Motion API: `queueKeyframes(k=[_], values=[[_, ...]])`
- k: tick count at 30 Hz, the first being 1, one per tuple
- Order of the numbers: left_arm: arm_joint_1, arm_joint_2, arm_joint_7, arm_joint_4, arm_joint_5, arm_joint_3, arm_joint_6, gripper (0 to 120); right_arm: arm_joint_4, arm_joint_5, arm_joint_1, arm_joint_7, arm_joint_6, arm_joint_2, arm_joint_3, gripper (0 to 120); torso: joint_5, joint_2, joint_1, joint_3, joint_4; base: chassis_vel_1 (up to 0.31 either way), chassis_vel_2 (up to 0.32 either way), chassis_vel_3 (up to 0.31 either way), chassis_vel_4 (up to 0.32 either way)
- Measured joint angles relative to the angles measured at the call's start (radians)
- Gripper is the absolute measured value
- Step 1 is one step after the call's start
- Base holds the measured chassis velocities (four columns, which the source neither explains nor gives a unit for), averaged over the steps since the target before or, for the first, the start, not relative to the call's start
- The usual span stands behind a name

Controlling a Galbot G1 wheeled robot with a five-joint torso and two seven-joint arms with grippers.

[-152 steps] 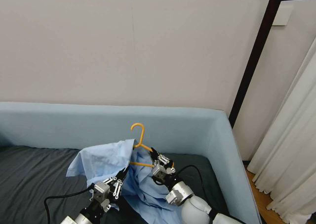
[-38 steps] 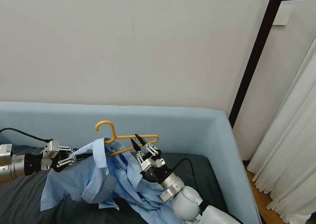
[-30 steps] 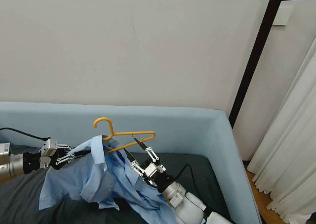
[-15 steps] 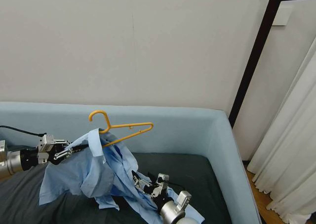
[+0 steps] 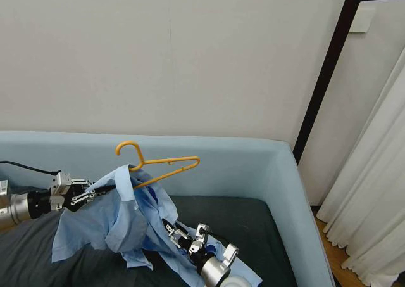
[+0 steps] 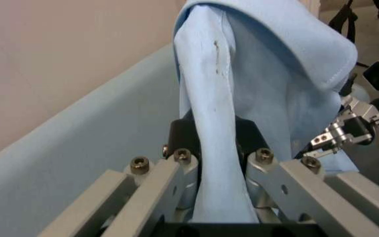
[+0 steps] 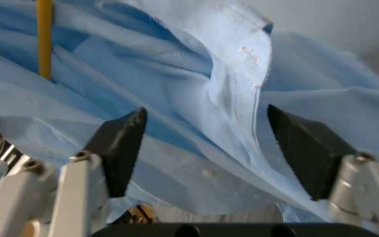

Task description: Pick up the clothes from the sofa and hang them on the clothes hanger.

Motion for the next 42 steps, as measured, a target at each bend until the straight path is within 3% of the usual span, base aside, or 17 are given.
queueKeyframes(k=[19, 29, 34, 38, 42], values=[[-0.007, 0.000, -0.001, 0.012, -0.002, 0.004, -0.017, 6, -0.015, -0.097, 0.009, -0.067, 0.032, -0.004, 0.005, 1, 0.0000, 0.000, 0.000, 0.000, 0.0000, 0.000, 0.000, 0.000, 0.000], [-0.007, -0.010, -0.001, 0.017, -0.004, 0.004, -0.037, 6, 0.046, -0.067, 0.046, -0.153, 0.007, -0.041, 0.143, 0, 0.0001, 0.000, 0.000, 0.000, 0.0000, 0.000, 0.000, 0.000, 0.000], [-0.011, -0.017, 0.000, 0.014, -0.014, 0.004, -0.044, 6, 0.090, -0.031, 0.082, -0.193, -0.074, -0.090, 0.231, 0, 0.0003, 0.000, 0.000, 0.000, -0.0001, 0.000, 0.000, 0.000, 0.000], [-0.015, -0.021, 0.012, 0.005, -0.026, 0.004, -0.051, 6, 0.124, -0.119, 0.146, 0.005, -0.228, -0.146, 0.285, 0, 0.0003, 0.000, 0.000, 0.000, -0.0001, 0.000, 0.000, 0.000, 0.000], [-0.018, -0.027, 0.016, -0.010, -0.038, 0.005, -0.054, 6, 0.138, -0.118, 0.190, 0.099, -0.273, -0.167, 0.299, 0, 0.0002, 0.000, 0.000, 0.000, -0.0001, 0.000, 0.000, 0.000, 0.000]])
